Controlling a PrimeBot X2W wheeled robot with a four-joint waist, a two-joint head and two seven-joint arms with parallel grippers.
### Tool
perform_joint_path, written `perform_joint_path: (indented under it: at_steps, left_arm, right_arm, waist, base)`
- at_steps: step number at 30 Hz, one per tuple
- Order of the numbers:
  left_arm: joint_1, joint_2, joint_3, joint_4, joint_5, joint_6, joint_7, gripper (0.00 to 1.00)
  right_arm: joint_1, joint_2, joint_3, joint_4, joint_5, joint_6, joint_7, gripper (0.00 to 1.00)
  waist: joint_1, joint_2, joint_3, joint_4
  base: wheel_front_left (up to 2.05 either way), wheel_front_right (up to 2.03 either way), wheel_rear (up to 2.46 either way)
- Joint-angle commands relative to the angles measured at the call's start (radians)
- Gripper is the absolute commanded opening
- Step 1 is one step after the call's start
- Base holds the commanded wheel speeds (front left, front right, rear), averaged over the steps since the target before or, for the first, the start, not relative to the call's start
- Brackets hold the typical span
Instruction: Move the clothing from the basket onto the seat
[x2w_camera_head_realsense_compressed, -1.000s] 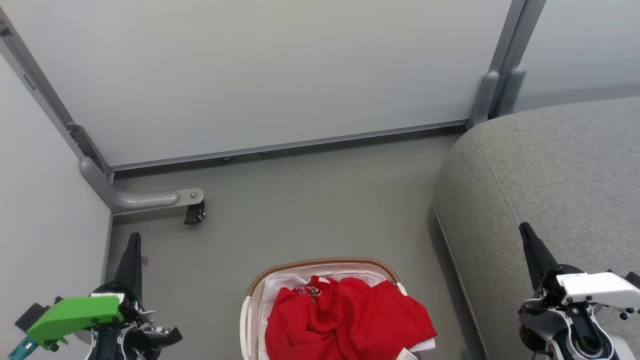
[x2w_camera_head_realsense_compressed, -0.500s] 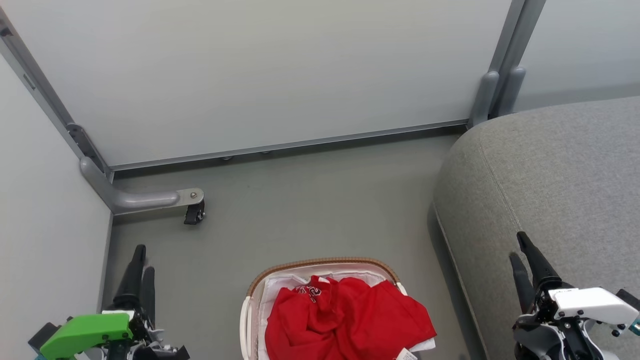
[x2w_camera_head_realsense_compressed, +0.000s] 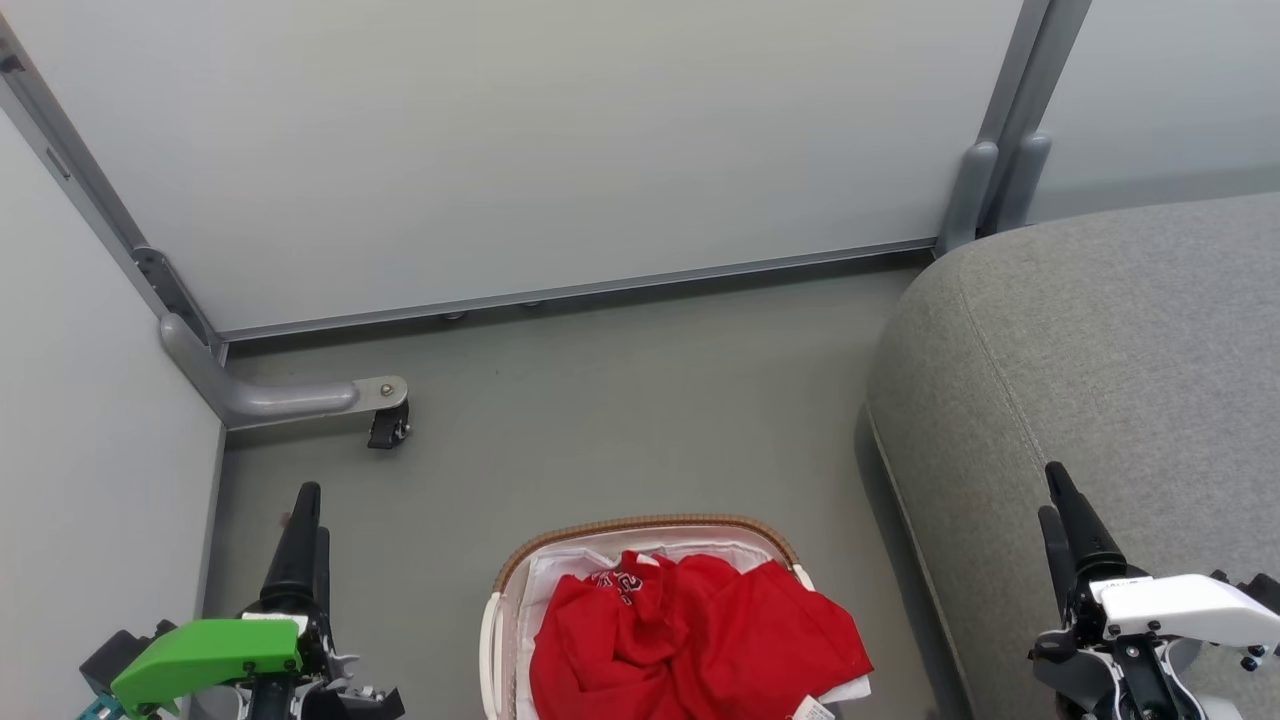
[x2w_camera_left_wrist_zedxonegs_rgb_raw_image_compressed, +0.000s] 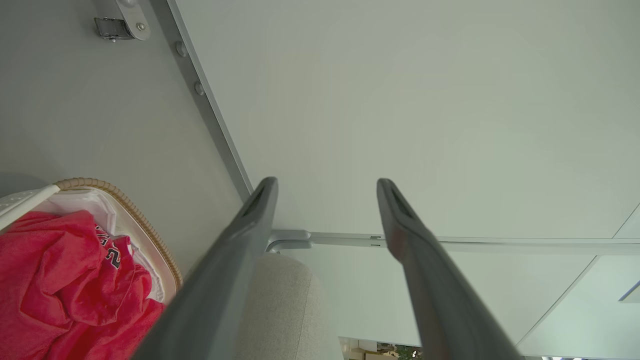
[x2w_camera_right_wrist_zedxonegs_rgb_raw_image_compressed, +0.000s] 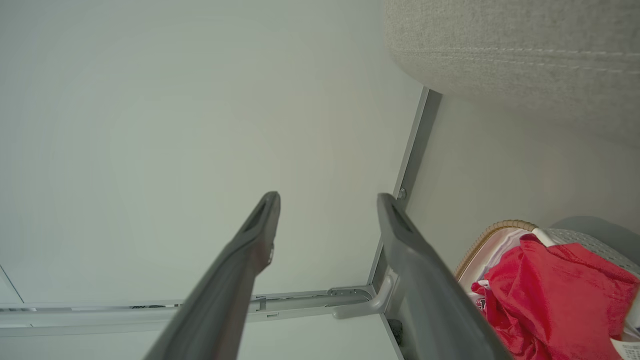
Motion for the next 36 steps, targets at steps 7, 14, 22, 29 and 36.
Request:
perform_joint_path:
  at_steps: [7, 14, 22, 29, 36]
  left_arm:
    - [-0.015, 0.006, -0.022, -0.049, 0.129, -0.002, -0.036, 1.00]
    - [-0.017, 0.007, -0.033, -0.083, 0.298, 0.009, -0.065, 1.00]
    - [-0.010, 0.008, -0.063, -0.119, 0.498, 0.035, -0.094, 1.00]
    - [0.005, 0.009, -0.086, -0.128, 0.626, 0.056, -0.118, 1.00]
    - [0.019, 0.010, -0.096, -0.118, 0.725, 0.067, -0.141, 1.00]
  right_arm:
    - [0.000, -0.010, 0.000, -0.076, -0.202, 0.000, -0.037, 1.00]
    - [0.013, -0.011, 0.018, -0.135, -0.396, 0.000, -0.066, 1.00]
    - [0.026, -0.012, 0.037, -0.164, -0.564, 0.000, -0.095, 1.00]
    - [0.038, -0.013, 0.052, -0.158, -0.685, 0.000, -0.119, 1.00]
    - [0.042, -0.014, 0.065, -0.149, -0.810, 0.000, -0.142, 1.00]
  waist:
    - [0.0000, 0.0000, 0.000, 0.001]
    - [0.0000, 0.0000, 0.000, 0.003]
    - [0.0000, 0.0000, 0.000, 0.004]
    - [0.0000, 0.0000, 0.000, 0.005]
    - [0.0000, 0.0000, 0.001, 0.008]
  base:
    - [0.00, 0.00, 0.00]
    - [0.00, 0.00, 0.00]
    - [0.00, 0.00, 0.00]
    - [0.00, 0.00, 0.00]
    - [0.00, 0.00, 0.00]
